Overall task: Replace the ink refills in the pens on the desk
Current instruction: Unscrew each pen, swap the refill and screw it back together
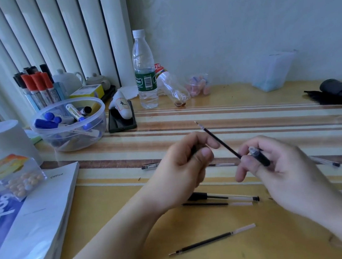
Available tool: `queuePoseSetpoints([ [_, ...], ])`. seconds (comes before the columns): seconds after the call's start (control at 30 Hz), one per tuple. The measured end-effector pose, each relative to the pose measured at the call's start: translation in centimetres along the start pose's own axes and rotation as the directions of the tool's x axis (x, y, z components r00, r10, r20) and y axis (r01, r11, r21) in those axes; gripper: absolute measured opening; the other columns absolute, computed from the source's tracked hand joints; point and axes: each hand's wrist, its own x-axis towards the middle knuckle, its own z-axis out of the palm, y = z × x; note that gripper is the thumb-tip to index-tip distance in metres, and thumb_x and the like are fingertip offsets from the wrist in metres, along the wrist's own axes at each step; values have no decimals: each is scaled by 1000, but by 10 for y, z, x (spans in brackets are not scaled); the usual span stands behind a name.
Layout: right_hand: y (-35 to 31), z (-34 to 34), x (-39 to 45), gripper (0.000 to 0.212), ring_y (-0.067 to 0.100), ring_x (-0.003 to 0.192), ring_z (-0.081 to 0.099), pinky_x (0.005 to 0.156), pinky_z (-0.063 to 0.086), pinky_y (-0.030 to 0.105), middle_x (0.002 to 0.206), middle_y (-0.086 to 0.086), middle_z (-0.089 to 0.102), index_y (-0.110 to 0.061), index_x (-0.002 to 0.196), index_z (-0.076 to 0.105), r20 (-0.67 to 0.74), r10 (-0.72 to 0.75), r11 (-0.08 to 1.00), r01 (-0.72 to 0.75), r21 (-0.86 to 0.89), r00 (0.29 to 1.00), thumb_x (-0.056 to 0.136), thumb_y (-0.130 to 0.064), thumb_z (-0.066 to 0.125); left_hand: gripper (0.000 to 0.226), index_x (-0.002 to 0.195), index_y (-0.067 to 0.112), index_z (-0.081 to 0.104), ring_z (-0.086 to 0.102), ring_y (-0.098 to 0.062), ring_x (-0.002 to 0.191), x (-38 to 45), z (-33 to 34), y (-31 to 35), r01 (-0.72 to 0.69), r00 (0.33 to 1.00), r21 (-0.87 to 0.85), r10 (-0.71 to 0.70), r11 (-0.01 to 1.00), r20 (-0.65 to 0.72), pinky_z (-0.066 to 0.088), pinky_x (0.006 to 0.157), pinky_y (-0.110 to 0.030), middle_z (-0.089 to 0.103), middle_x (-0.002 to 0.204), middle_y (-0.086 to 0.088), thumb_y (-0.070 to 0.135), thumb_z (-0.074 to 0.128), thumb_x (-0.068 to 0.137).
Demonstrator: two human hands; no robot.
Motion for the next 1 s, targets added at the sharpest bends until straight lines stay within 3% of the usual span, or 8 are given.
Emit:
queuePoseSetpoints([
  [0.13,-3,4,-2,11,11,40,36,41,33,21,68,-13,72,-31,86,56,49,7,999,-9,41,999,92,-22,56,25,118,8,52,27,-12,47,-2,5,1,17,1000,-34,-16,999,10,24,43,-23,42,63,9,16,46,96],
  [0.3,-7,10,-5,6,5,39,38,44,33,13,72,-10,71,-35,87,56,131,1,995,-14,99,991,85,-38,60,18,92,12,58,24,-7,43,-2,9,5,74,997,-124,-75,990,-8,16,43,-24,38,57,8,12,43,100],
  [0.4,-2,2,-2,35,1,43,44,54,38,8,81,-4,67,-36,98,61,142,56,976,-84,199,988,74,-60,58,25,86,13,56,21,-4,40,-1,4,9,105,989,-334,-134,937,-66,17,41,-19,39,61,3,7,37,102],
  [0.47,-1,-1,-1,42,-1,40,43,46,38,6,59,-6,56,-34,96,64,139,82,961,-115,251,987,80,-63,39,21,86,15,57,20,-3,38,1,-1,12,101,981,-507,-171,856,-93,16,38,-17,45,65,1,10,41,99],
  [0.57,-5,3,-3,36,5,39,33,42,47,24,54,-3,32,-39,94,62,172,89,950,-136,281,981,88,-56,31,12,84,17,60,20,-3,36,2,-4,13,102,973,-634,-209,767,-96,13,36,-17,49,65,3,16,49,90],
  [0.63,-10,7,-6,29,8,42,35,41,52,42,60,2,38,-40,105,56,228,73,939,-144,312,971,89,-51,34,11,83,18,61,21,-2,34,1,-3,12,117,970,-659,-230,743,-86,12,36,-16,50,65,3,16,51,87],
  [0.7,-14,10,-8,28,8,44,37,40,50,45,61,5,42,-39,111,51,231,15,950,-85,300,973,92,-50,35,11,84,18,61,22,-2,34,1,-3,12,126,966,-670,-243,731,-84,13,35,-15,51,65,3,16,51,87],
  [1.0,-15,12,-11,32,2,49,37,49,39,22,59,11,42,-23,106,57,188,-160,936,88,341,969,90,-46,40,9,85,18,60,21,-2,35,1,-1,13,127,964,-650,-248,749,-97,13,35,-16,50,67,3,17,51,87],
])
